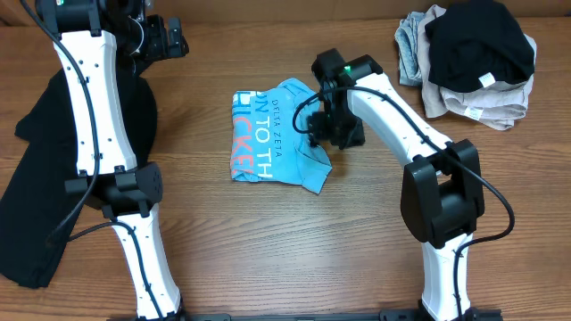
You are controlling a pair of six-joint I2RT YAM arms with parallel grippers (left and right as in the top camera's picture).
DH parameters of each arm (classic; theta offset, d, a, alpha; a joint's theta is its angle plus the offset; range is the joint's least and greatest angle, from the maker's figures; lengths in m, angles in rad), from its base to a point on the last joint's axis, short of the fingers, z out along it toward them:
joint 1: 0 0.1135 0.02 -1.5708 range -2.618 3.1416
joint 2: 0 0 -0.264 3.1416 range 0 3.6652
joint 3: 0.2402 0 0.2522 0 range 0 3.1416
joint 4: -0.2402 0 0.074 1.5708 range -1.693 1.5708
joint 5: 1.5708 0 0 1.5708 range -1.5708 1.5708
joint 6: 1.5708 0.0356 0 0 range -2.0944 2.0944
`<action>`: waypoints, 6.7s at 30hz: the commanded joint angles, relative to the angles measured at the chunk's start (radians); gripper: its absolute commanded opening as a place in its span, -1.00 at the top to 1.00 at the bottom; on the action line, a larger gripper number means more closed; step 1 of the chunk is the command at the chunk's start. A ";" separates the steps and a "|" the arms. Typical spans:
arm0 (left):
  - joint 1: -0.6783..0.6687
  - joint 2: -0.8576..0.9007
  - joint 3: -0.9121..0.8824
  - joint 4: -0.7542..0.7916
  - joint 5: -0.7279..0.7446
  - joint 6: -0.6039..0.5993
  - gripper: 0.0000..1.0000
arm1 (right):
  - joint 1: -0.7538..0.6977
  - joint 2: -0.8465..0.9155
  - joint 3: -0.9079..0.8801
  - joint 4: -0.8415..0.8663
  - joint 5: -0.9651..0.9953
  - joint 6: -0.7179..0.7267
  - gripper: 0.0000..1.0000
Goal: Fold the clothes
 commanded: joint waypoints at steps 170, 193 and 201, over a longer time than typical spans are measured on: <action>0.005 0.006 -0.005 0.012 -0.051 0.020 -1.00 | -0.489 -1.165 -0.358 0.002 -0.414 -0.309 -1.00; 0.005 0.006 -0.005 0.012 -0.050 0.020 -0.99 | -0.444 -1.506 -1.102 0.784 -0.116 -0.312 -1.00; 0.005 0.006 -0.005 0.012 -0.051 0.020 -1.00 | -0.427 -1.866 -1.591 1.143 -0.157 -0.309 -1.00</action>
